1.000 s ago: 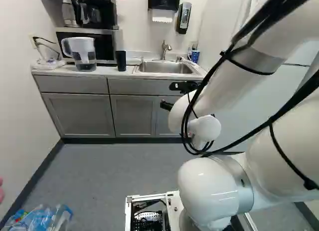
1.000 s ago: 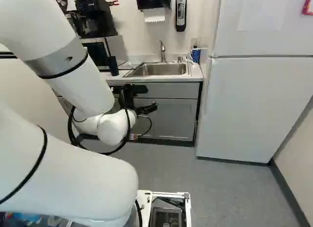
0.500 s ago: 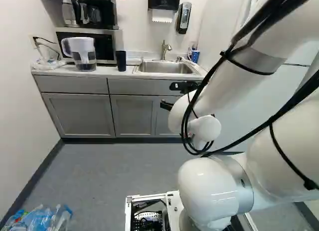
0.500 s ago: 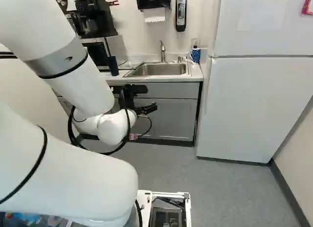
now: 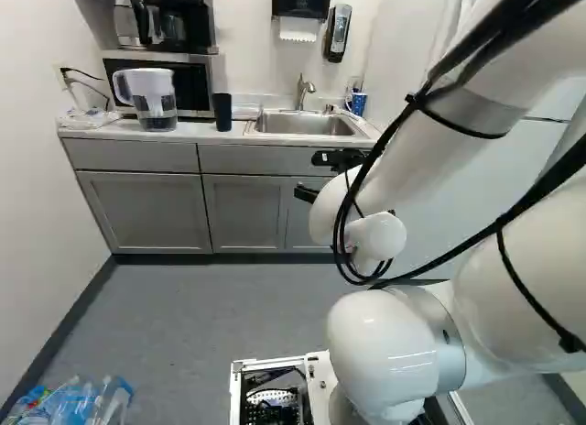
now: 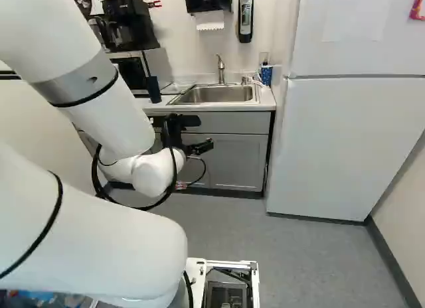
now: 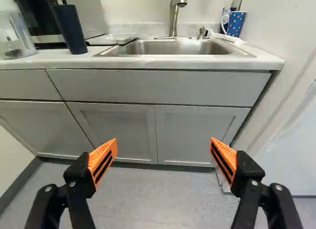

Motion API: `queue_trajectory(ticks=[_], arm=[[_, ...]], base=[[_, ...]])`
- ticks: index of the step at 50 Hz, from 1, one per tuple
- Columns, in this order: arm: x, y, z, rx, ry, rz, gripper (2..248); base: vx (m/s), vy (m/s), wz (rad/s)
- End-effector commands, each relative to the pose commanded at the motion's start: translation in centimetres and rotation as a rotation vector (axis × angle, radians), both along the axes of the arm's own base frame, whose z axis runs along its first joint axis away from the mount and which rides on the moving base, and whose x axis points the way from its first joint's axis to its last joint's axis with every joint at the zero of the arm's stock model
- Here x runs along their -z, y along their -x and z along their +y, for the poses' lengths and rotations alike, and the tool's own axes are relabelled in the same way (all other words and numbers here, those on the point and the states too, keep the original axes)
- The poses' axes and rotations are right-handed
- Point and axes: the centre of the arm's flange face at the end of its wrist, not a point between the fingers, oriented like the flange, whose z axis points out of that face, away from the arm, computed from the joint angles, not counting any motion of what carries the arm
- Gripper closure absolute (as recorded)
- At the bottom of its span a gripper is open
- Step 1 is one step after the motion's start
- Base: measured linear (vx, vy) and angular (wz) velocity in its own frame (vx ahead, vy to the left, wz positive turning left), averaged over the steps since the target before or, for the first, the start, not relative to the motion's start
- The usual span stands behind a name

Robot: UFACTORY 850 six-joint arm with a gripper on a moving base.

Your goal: Rinse the cup and place it in the tray

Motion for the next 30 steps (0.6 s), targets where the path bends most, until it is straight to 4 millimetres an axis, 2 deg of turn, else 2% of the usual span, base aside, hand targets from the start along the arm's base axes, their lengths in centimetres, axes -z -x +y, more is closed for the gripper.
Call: queue_trajectory(ticks=[13, 30], arm=[[-1.1, -0.2, 0.0, 0.0, 0.0, -0.038, 3], [-2.8, -1.4, 0.0, 0.0, 0.0, -0.082, 3]], base=[[0.0, 0.0, 0.0], [0.0, 0.0, 0.0]])
